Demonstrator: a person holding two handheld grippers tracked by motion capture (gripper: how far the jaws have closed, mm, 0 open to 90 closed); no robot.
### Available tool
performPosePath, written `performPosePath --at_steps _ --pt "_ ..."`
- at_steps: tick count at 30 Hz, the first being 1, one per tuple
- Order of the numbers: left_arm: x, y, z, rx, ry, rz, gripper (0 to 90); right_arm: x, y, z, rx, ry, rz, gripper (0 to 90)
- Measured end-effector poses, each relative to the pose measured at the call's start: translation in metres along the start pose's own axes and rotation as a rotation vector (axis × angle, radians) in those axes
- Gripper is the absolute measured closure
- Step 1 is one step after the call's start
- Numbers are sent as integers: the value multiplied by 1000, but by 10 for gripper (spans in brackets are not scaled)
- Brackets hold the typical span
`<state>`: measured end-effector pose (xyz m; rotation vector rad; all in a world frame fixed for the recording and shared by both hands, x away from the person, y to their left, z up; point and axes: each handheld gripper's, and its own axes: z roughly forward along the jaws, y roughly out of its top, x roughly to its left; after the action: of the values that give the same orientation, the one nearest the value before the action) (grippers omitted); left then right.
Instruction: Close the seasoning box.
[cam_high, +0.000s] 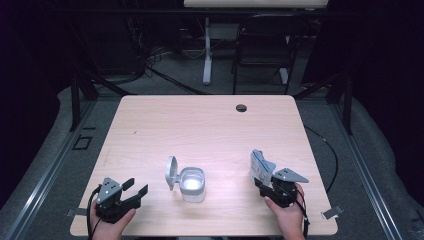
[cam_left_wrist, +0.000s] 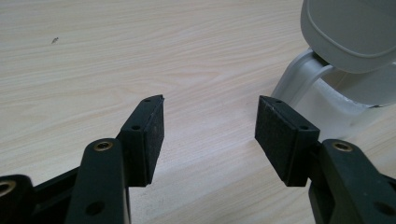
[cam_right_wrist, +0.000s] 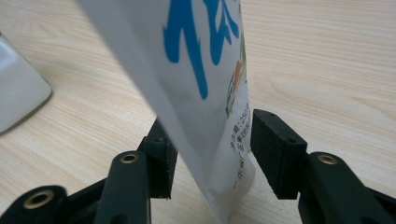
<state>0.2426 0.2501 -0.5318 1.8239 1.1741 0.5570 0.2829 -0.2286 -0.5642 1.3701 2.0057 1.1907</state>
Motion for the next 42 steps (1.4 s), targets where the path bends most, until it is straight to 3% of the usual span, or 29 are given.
performPosePath --at_steps 18,31,35,38,40,42 --pt "-6 6 3 4 -11 3 430 3 -2 -12 -17 -11 -11 473" --pt "-11 18 5 -13 -43 7 441 6 -5 -24 -32 -4 -27 467" --pt "-10 23 5 -27 -61 -26 465 7 -7 -26 -33 3 -23 466" --pt "-9 28 4 -34 -68 -17 466 7 -8 -26 -34 0 -30 466" --pt "-10 30 2 -46 -35 6 475 8 -8 -28 -33 -2 -30 465" --pt "-11 33 -1 -62 -39 7 525 8 -9 -29 -39 -2 -32 463"
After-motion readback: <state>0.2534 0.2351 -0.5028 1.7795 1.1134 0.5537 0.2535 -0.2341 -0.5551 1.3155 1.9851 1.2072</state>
